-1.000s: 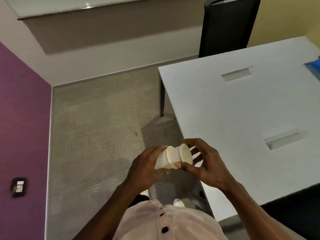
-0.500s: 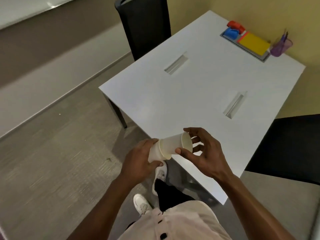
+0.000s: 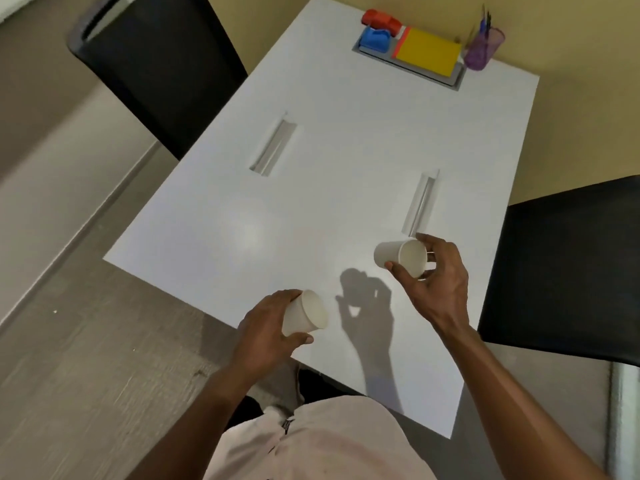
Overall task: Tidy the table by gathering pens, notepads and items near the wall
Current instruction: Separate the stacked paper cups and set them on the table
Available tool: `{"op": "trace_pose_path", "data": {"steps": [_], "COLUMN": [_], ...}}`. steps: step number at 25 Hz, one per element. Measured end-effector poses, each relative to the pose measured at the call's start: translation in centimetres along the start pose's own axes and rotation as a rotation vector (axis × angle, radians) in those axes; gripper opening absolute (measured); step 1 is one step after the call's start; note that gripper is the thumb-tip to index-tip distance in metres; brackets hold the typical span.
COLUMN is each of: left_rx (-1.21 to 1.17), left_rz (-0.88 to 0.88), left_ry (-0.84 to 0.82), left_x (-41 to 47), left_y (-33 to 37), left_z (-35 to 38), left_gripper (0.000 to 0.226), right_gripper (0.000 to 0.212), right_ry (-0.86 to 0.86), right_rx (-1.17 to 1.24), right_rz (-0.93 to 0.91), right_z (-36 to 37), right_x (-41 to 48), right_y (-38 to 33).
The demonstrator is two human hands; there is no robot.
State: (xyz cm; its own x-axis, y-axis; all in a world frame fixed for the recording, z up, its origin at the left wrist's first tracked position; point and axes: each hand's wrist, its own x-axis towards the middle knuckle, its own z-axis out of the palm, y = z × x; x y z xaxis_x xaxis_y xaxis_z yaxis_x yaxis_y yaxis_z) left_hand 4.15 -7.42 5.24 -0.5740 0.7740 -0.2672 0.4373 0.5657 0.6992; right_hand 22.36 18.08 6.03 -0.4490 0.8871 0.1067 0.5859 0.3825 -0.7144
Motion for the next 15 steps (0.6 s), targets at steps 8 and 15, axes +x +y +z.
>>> {"op": "trace_pose_path", "data": {"steps": [8, 15], "left_rx": [-0.050, 0.032], "left_rz": [0.025, 0.199], "left_ry": [-0.143, -0.320], "left_x": [5.1, 8.3], "left_y": [0.6, 0.9], "left_z": [1.1, 0.5], "left_gripper": [0.077, 0.075], "right_gripper": [0.078, 0.079], "right_ry": [-0.035, -0.077], "right_rx": [-0.270, -0.390], "right_rz": [0.154, 0.287], "right_z": [2.9, 4.5], "right_x": [3.9, 5.5], "right_y": [4.9, 6.7]}}
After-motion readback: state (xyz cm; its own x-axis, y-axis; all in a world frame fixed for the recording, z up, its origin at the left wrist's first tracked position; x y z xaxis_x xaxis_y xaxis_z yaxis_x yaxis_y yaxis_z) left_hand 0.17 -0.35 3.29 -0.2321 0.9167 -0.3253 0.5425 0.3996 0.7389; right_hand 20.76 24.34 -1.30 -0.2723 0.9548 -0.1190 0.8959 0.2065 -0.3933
